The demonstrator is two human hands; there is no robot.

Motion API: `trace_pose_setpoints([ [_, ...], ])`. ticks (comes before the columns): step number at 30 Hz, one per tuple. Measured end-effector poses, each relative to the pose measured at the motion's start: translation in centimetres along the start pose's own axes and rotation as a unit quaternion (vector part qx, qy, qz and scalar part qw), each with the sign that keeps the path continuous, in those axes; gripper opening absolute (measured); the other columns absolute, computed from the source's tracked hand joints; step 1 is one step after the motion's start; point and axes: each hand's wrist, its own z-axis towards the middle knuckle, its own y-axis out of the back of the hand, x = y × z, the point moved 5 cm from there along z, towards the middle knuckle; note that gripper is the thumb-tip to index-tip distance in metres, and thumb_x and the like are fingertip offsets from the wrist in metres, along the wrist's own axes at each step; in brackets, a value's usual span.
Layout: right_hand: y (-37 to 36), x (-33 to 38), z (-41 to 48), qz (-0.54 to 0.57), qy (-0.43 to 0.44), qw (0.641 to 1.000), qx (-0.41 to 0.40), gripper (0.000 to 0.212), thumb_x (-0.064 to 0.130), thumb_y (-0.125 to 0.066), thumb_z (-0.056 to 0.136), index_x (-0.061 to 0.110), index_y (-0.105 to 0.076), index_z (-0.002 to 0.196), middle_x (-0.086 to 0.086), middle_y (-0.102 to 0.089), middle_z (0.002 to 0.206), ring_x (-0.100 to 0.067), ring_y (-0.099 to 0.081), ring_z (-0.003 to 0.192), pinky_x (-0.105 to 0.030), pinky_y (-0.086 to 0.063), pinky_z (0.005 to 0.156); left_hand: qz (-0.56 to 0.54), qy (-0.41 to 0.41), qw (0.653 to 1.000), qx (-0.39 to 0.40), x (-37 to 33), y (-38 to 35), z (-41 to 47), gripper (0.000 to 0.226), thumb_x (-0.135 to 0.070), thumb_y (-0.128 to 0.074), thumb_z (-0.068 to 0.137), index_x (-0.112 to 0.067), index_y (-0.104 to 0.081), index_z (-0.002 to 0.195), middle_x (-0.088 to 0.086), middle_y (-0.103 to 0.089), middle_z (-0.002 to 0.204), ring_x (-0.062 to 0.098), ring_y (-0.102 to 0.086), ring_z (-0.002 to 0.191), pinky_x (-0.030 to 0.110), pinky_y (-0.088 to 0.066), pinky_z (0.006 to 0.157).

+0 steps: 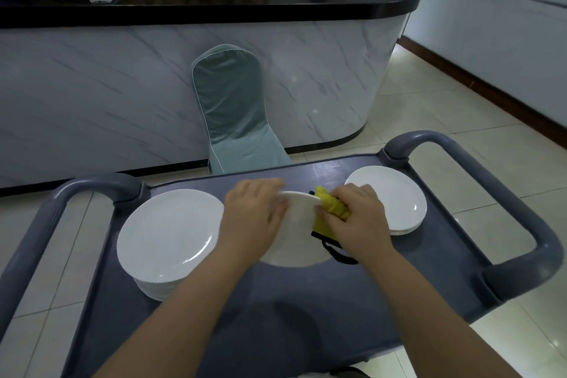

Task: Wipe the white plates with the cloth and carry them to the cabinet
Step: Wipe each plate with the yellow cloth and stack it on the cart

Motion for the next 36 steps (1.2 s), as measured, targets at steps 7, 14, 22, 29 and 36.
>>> trace_pose_setpoints([
  [7,2.9,3.9,4.2,-0.049,0.091,0.995,-0.011,0.024,0.032,-0.077,0.076,0.013,-0.068,0.086,0.001,-0.065,0.084,-0.027,-0.053,0.083,-0.043,-0.045,0.068,0.002,-0.122,0.990,-0.070,-3.1,2.2,4.7,0.014,-0.022,-0.071,0.085,-0.009,-0.069,0.078,0.004,-0.067,0.072,0.026,-0.060,0.066,0.031,-0.043,0.052],
  [14,2.8,-0.9,2.8,0.187,-0.128,0.973,0.041,0.021,0.042,-0.078,0.075,0.032,-0.061,0.084,0.015,-0.065,0.079,-0.001,-0.059,0.076,-0.012,-0.043,0.062,-0.270,0.229,0.909,-0.221,2.6,3.3,2.2,0.012,-0.037,-0.063,0.088,-0.033,-0.066,0.078,-0.018,-0.064,0.072,-0.001,-0.055,0.066,0.015,-0.041,0.062],
  [22,0.5,-0.8,1.0,0.090,-0.054,0.994,0.001,0.020,0.026,-0.076,0.082,0.016,-0.061,0.073,0.010,-0.053,0.065,-0.020,-0.049,0.069,-0.044,-0.044,0.064,-0.023,0.031,0.997,-0.071,0.4,0.4,1.4,0.025,-0.032,-0.051,0.094,-0.017,-0.069,0.100,0.000,-0.068,0.095,0.029,-0.057,0.089,0.039,-0.040,0.082],
  [29,4.0,4.5,5.7,0.012,0.108,0.992,-0.058,0.034,0.048,-0.067,0.080,0.014,-0.069,0.086,0.005,-0.064,0.079,-0.019,-0.050,0.079,-0.034,-0.043,0.070,0.009,-0.154,0.976,-0.156,-3.3,4.4,5.9,0.010,-0.015,-0.071,0.085,-0.007,-0.073,0.079,0.005,-0.069,0.075,0.024,-0.058,0.069,0.031,-0.042,0.060],
  [36,0.7,-0.6,2.3,0.244,-0.149,0.958,-0.001,0.016,0.034,-0.076,0.081,0.027,-0.062,0.084,0.009,-0.063,0.077,-0.007,-0.057,0.074,-0.021,-0.047,0.064,-0.331,0.360,0.831,-0.265,4.8,2.8,0.3,0.022,-0.033,-0.058,0.094,-0.030,-0.060,0.072,-0.017,-0.058,0.064,-0.001,-0.049,0.061,0.024,-0.042,0.063],
])
